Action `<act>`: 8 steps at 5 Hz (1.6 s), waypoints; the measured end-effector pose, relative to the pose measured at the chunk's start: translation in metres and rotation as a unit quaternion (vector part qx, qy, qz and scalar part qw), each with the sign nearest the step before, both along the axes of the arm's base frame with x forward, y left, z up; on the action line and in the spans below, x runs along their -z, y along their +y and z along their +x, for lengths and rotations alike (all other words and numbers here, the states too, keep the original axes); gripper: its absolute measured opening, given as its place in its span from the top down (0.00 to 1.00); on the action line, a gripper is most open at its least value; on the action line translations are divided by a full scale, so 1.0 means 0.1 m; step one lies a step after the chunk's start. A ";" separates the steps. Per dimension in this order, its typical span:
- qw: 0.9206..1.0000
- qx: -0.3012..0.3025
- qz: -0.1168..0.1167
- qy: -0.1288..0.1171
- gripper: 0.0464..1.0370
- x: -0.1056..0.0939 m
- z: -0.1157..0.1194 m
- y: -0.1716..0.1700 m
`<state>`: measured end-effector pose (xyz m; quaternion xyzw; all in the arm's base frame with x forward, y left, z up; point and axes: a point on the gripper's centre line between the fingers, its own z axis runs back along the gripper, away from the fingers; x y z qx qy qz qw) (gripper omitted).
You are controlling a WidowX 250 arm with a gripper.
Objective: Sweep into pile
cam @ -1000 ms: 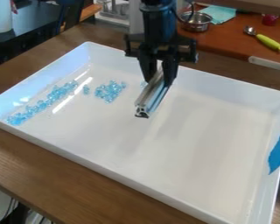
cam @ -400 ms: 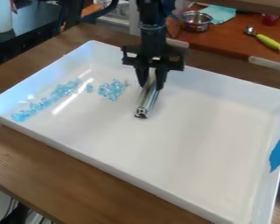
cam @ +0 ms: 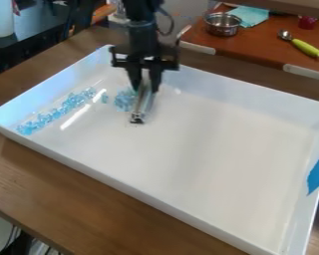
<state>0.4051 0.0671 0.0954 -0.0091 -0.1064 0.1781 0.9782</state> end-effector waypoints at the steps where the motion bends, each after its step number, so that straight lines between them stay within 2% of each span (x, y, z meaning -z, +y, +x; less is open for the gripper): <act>1: 1.000 -0.027 -0.005 -0.003 0.68 -0.06 -0.18 0.29; 2: 0.997 -0.082 -0.004 -0.004 0.68 -0.12 -0.36 0.64; 3: 0.993 -0.114 -0.005 0.001 0.68 -0.16 -0.57 0.79; 4: 0.993 -0.119 -0.006 0.007 0.68 -0.20 -0.64 0.83; 5: 0.995 -0.093 -0.027 -0.015 0.68 -0.44 -0.68 0.69; 6: 0.989 -0.135 -0.053 0.004 0.68 -0.63 -0.51 0.40; 7: 0.979 -0.193 -0.064 0.017 0.68 -0.56 -0.18 0.26; 8: 0.966 -0.251 -0.063 0.033 0.68 -0.42 0.02 0.29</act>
